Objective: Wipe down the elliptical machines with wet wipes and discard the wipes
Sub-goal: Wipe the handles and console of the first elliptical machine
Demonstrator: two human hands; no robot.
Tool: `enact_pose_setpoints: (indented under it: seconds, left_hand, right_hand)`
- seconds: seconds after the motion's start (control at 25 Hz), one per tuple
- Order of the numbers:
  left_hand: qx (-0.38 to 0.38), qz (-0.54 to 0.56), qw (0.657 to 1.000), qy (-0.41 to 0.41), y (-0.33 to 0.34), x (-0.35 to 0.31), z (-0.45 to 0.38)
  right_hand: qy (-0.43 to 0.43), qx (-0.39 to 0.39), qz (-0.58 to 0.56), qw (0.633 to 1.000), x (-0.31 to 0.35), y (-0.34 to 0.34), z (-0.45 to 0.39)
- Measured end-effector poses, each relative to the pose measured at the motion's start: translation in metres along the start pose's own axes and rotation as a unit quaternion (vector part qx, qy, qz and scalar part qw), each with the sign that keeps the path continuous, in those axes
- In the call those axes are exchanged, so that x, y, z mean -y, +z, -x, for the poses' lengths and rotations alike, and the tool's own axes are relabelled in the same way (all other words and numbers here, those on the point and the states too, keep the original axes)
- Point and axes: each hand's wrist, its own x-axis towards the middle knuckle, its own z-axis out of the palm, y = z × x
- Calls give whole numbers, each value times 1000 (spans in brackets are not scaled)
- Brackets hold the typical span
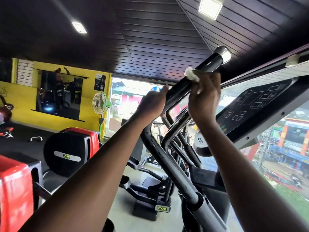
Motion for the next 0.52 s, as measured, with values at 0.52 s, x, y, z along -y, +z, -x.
enact_pose_setpoints:
  seconds: [0.52]
  left_hand:
    - [92,97,989,63,-10,8,-14]
  right_hand:
    - [128,-78,-89,985,-5,15,-2]
